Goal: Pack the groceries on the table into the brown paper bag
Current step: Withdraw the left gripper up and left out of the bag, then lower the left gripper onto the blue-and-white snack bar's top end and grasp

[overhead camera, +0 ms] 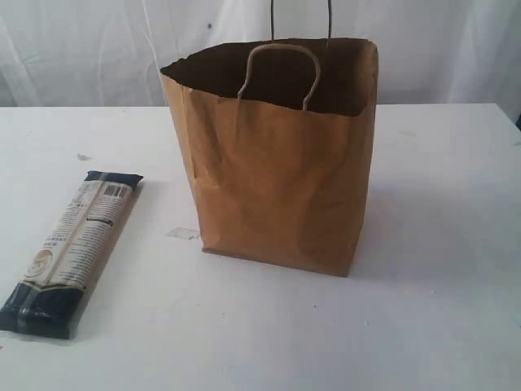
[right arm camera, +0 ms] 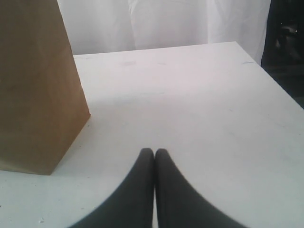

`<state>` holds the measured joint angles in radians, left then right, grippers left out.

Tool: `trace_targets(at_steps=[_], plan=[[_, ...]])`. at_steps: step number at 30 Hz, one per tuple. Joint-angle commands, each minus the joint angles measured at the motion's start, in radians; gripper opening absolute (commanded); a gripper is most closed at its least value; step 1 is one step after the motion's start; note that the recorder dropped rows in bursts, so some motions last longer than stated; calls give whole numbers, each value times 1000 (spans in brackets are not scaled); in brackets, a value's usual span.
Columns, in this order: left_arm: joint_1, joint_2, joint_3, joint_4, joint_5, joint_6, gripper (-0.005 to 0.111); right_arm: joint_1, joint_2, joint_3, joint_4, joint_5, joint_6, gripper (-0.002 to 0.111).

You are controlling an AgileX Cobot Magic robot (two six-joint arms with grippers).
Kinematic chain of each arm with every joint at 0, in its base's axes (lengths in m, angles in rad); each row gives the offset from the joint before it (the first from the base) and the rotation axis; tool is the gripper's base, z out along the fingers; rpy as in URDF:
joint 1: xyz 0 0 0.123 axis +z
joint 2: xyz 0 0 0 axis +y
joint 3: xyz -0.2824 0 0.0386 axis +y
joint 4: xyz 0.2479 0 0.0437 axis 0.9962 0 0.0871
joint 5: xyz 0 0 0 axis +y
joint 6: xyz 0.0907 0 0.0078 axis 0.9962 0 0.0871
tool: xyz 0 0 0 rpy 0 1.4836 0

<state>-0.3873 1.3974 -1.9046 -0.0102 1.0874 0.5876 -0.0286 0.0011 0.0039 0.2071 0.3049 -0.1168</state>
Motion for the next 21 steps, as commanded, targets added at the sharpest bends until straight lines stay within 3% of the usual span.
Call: trace_targets(at_steps=[1, 5, 11, 15, 21], plan=[[-5, -12, 9, 278, 134, -272, 105, -3, -1, -4, 2, -10, 0, 0], [-5, -12, 82, 419, 134, -342, 105, -3, -1, -4, 2, -10, 12, 0], [-3, -12, 278, 435, 127, -395, 105, -3, -1, -4, 2, -10, 16, 0], [-3, -12, 431, 431, 23, -570, 105, -3, -1, -4, 2, -10, 16, 0], [23, -12, 655, 429, -147, -685, 105, -3, -1, -4, 2, -10, 16, 0]])
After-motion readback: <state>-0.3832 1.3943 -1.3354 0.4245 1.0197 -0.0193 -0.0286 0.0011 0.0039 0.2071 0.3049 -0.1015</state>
